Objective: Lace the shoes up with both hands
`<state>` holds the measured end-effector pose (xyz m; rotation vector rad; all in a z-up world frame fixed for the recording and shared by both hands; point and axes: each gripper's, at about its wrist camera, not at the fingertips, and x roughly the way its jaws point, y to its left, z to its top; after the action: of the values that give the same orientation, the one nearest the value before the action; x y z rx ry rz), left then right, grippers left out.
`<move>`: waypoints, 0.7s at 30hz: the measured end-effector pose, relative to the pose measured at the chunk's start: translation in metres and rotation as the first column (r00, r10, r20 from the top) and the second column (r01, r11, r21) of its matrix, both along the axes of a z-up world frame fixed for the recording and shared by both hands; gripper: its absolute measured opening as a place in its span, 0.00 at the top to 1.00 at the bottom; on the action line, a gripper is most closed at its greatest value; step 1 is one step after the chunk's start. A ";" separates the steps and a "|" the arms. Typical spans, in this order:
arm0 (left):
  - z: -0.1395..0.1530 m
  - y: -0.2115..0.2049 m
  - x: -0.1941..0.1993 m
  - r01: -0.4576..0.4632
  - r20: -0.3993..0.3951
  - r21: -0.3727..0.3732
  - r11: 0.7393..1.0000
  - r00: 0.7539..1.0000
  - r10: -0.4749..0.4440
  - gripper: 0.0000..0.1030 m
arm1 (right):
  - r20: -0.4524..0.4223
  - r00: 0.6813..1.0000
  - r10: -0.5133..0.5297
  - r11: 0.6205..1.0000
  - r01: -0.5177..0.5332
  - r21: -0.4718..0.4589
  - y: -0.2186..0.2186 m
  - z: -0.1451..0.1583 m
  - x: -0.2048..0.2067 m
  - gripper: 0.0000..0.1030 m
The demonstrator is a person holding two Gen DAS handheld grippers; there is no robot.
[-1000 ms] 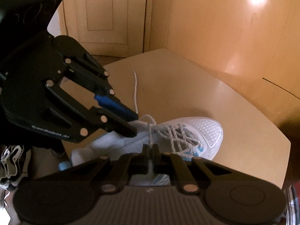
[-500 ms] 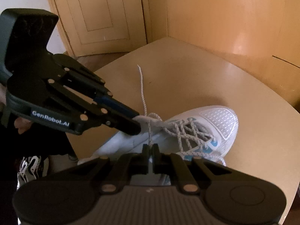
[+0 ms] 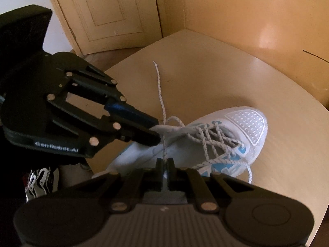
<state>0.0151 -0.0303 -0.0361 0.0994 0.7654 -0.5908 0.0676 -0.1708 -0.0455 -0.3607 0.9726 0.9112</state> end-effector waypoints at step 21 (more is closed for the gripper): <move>-0.001 -0.009 -0.001 0.028 0.025 0.048 0.998 0.999 -0.029 0.89 | -0.026 1.000 -0.005 1.000 0.005 0.005 0.001 -0.006 0.005 0.97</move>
<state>0.0139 -0.0393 -0.0372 0.1622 0.7547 -0.5976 0.0727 -0.1696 -0.0512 -0.3425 0.9950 0.9154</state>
